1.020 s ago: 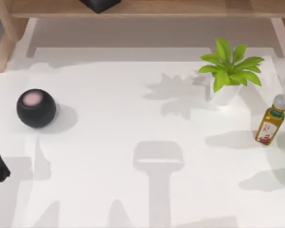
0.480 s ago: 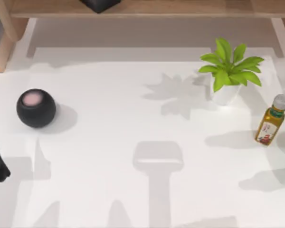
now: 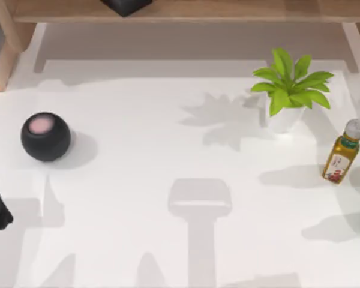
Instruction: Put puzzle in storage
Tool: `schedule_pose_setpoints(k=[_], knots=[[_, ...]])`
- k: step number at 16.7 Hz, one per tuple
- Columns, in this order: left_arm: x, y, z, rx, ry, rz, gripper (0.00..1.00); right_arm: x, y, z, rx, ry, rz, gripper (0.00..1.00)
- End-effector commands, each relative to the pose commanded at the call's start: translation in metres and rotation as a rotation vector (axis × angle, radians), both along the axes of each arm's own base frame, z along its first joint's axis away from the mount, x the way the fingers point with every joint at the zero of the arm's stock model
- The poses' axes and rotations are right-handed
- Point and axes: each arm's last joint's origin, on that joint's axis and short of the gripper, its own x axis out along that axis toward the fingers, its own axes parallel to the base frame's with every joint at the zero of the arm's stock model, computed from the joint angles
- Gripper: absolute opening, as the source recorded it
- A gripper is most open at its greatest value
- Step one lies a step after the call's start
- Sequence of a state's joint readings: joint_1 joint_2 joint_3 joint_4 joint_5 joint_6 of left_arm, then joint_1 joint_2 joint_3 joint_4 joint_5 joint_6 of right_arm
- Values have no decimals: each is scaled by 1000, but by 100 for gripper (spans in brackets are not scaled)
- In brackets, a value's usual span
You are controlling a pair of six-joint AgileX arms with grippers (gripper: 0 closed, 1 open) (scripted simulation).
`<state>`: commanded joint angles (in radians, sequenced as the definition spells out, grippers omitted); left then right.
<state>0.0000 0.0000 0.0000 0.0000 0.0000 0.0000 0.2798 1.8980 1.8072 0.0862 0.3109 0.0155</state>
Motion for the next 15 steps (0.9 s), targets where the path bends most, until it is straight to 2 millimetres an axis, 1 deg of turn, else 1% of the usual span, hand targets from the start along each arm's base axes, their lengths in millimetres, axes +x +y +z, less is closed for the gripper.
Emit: schedule_pose_setpoints(k=[2,6,11,13,15], knots=[[0,0,0,0,0,0,100,-2,1,2,2,-1,3,0],[0,0,0,0,0,0,100,-20,1,20,2,-1,3,0],[0,0,0,0,0,0,100,-19,0,20,4,-2,-1,0],[0,0,0,0,0,0,100,-23,-10,33,9,-16,-20,0],[0,0,0,0,0,0,100,-30,-32,56,13,-33,-67,0]])
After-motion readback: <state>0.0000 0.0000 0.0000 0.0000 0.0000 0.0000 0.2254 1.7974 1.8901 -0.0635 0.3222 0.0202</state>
